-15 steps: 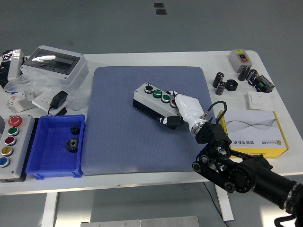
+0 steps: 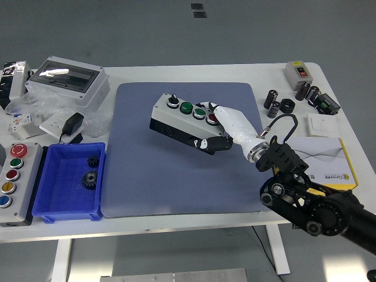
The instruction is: Pick up the button,place it on the desk,press the button,press the button
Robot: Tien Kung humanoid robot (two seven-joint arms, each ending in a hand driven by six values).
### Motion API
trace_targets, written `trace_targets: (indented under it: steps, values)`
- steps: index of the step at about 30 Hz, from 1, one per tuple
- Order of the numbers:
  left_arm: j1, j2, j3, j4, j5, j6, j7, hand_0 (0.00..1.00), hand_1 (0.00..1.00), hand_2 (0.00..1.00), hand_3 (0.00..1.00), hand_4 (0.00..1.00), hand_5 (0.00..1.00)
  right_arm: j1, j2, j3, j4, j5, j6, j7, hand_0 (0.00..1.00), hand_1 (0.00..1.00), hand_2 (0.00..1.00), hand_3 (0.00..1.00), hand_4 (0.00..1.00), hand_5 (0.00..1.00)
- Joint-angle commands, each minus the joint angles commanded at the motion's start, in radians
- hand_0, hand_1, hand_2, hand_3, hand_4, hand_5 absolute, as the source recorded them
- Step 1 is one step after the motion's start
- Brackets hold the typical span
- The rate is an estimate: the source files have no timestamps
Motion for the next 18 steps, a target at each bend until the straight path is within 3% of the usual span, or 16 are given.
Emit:
trace_targets:
  steps: [4,11,12,17,18]
  values:
    - [-0.001,-0.001,-0.005,0.000,0.008,0.001,-0.001,0.626,0.551,0.530,0.599,0.625,0.195,-0.009,-0.055,-0.045,0.054,0.068,0.059,0.094,0.110,0.292,0.336,0.430,0.173,0.002]
    - [0.000,-0.006,-0.011,0.000,0.019,0.001,0.002,0.626,0.552,0.530,0.598,0.625,0.197,-0.012,-0.036,-0.097,-0.009,-0.079,-0.062,0.192,0.128,0.303,0.333,0.420,0.173,0.002]
    - [-0.001,-0.006,-0.011,0.000,0.020,0.000,0.001,0.626,0.552,0.530,0.598,0.626,0.198,-0.010,-0.030,-0.103,-0.026,-0.104,-0.081,0.198,0.203,0.341,0.374,0.468,0.273,0.002]
    - [-0.004,-0.006,-0.010,0.000,0.020,0.000,0.000,0.626,0.552,0.530,0.598,0.626,0.198,0.000,-0.013,-0.127,-0.087,-0.211,-0.120,0.210,0.203,0.341,0.374,0.468,0.273,0.002]
    - [-0.004,-0.006,-0.010,0.000,0.020,0.000,0.000,0.626,0.551,0.530,0.597,0.626,0.198,0.002,-0.011,-0.130,-0.092,-0.221,-0.120,0.210,0.318,0.429,0.420,0.530,0.338,0.002]
